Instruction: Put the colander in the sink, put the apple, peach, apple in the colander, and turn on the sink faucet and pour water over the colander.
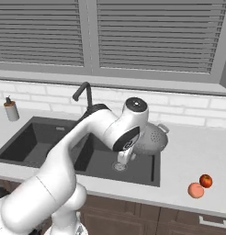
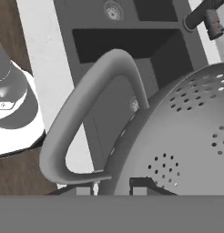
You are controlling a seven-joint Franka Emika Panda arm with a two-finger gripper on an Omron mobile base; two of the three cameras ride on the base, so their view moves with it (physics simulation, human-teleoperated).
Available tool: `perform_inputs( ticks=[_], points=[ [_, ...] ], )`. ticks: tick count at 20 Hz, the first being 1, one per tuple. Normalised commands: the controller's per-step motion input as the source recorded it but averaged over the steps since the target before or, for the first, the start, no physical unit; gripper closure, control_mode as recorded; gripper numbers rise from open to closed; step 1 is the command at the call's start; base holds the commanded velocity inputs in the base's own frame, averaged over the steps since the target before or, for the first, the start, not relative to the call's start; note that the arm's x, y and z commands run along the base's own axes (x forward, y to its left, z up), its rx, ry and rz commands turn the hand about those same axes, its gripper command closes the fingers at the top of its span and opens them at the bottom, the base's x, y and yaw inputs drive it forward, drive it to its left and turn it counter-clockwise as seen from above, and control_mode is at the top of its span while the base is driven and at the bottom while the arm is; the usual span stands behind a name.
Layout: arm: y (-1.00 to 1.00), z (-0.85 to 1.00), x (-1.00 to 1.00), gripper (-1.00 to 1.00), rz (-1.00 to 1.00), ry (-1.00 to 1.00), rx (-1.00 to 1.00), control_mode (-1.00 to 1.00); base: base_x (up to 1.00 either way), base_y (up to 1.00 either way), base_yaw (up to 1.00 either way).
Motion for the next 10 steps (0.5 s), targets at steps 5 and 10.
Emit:
perform_inputs(
  ticks=[5,10],
  points=[
    [0.91,0.21,-0.36,1.00,0.28,0.00,-0.14,-1.00,0.00,0.00,0.00],
    [0.97,0.13,-0.26,1.00,0.23,0.00,-0.17,-1.00,0.00,0.00,0.00]
  ],
)
